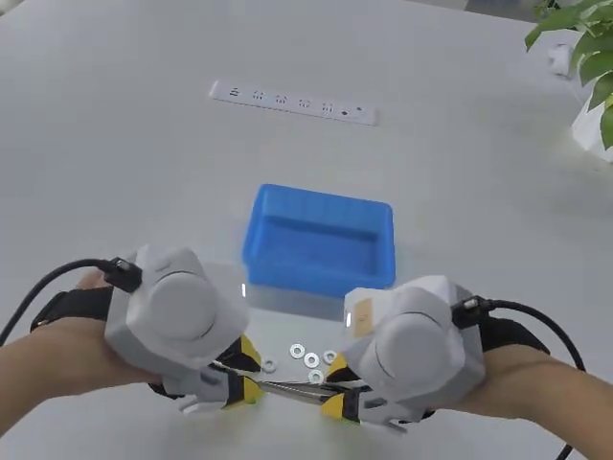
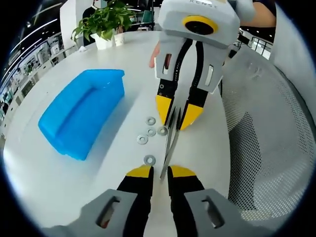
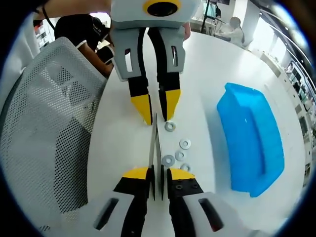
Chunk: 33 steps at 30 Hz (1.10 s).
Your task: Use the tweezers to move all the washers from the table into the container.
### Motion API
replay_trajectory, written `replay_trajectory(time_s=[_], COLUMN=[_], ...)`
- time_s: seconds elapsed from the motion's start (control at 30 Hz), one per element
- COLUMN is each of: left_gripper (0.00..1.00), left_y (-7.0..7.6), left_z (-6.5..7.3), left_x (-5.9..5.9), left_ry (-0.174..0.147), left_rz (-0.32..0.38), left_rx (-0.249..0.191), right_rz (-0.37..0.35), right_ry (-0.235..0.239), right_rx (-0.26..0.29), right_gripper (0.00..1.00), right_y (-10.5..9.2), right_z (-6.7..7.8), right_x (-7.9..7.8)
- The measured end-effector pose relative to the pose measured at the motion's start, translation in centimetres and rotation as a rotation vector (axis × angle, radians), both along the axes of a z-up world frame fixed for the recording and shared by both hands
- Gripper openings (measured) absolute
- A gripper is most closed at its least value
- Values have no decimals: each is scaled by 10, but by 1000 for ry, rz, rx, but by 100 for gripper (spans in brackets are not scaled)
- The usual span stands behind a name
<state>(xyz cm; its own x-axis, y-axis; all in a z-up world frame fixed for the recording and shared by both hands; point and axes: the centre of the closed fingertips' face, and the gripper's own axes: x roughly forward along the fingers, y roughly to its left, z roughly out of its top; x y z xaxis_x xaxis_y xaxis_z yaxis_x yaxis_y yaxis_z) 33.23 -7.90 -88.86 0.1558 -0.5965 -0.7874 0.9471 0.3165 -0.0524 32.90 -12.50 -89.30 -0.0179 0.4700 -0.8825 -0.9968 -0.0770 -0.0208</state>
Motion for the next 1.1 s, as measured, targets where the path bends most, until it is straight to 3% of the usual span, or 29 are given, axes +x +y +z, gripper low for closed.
replay_trajectory(time_s=[0.07, 0.13, 0.2, 0.37, 0.53, 0.6, 0.67, 0.77, 0.8, 1.0, 1.1], left_gripper=[13, 11, 11, 7, 6, 5, 5, 5, 5, 4, 5], left_y=[-1, -4, -7, -7, -8, -8, -8, -10, -9, -17, -21], left_z=[0, 0, 0, -1, -1, -1, 0, 11, 15, 45, 59], left_x=[0, -9, -8, -3, -5, -8, -11, -13, -13, -13, -15], left_ry=[-3, 30, 9, -4, -18, -6, -21, -25, -30, -66, -83], left_rz=[-13, -55, -82, -61, -93, -107, -128, -147, -155, -183, -188], left_rx=[5, 0, -6, 9, 57, 75, 93, 82, 82, 28, -5], right_rz=[18, 32, 34, 31, 37, 26, 29, 48, 45, -17, -19], right_ry=[-10, -21, -24, -35, -45, -42, -55, -77, -99, -98, -126], right_rx=[-15, -22, -22, -20, -17, -5, 3, 8, 32, 123, 176], right_gripper=[14, 14, 14, 12, 11, 11, 10, 9, 9, 9, 8], right_y=[0, 0, -1, -1, -1, -1, -1, -3, -2, -5, -4], right_z=[0, 0, 0, 0, 0, 0, 0, 0, 3, 13, 19], right_x=[-1, -2, -1, 1, 1, 2, 0, -3, -1, -3, -5])
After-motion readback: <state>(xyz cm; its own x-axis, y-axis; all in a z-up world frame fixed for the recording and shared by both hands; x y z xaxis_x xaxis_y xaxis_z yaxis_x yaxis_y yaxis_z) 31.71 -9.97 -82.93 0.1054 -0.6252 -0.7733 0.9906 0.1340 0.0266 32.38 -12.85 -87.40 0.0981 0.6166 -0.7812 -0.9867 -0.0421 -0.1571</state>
